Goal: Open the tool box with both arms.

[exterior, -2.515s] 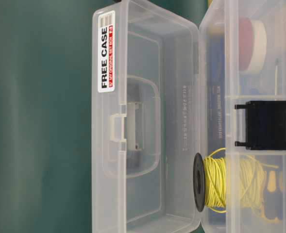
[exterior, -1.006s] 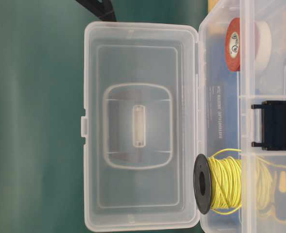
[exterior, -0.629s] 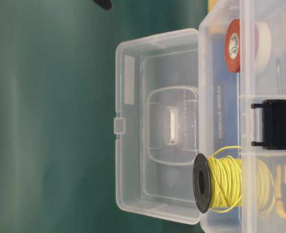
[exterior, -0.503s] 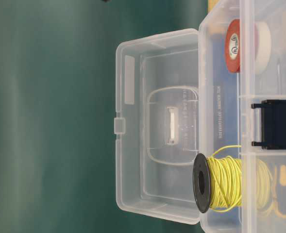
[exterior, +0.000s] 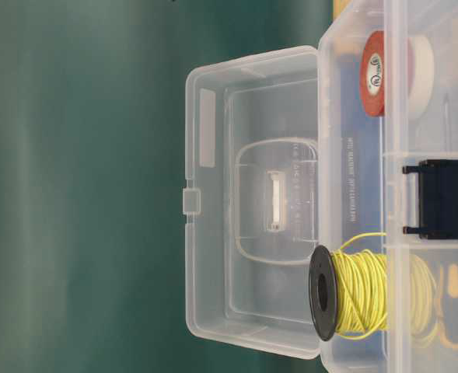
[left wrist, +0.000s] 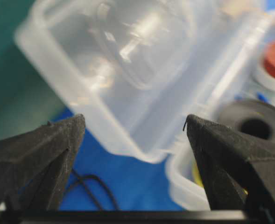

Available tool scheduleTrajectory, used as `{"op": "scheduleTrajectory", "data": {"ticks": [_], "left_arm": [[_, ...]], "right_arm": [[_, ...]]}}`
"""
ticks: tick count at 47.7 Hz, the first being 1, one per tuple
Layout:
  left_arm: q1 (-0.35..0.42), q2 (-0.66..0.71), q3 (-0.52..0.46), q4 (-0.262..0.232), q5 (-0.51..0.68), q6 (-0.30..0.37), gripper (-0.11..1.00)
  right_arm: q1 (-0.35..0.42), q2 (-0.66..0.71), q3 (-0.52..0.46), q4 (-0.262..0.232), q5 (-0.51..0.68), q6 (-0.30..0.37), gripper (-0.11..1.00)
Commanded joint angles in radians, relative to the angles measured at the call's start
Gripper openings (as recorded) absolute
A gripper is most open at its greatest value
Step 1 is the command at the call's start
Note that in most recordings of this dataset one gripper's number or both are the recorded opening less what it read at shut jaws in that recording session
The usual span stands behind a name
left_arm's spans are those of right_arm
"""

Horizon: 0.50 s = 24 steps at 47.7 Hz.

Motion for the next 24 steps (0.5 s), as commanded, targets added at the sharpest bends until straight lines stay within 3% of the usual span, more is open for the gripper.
{"op": "scheduleTrajectory", "data": {"ticks": [1, 18, 24], "left_arm": [[-0.064, -0.015, -0.002, 0.0, 0.012, -0.008, 0.86], [-0.368, -0.038, 0.018, 0.0, 0.021, -0.012, 0.86], [-0.44, -0.026, 0.02, 0.0, 0.021, -0.011, 0.86]], "right_arm": [[0.06, -0.003, -0.011, 0.008, 0.006, 0.0, 0.85], [0.387, 0.014, -0.008, 0.011, 0.015, 0.002, 0.85], [0.457, 0.029, -0.008, 0.011, 0.021, 0.002, 0.85]]}}
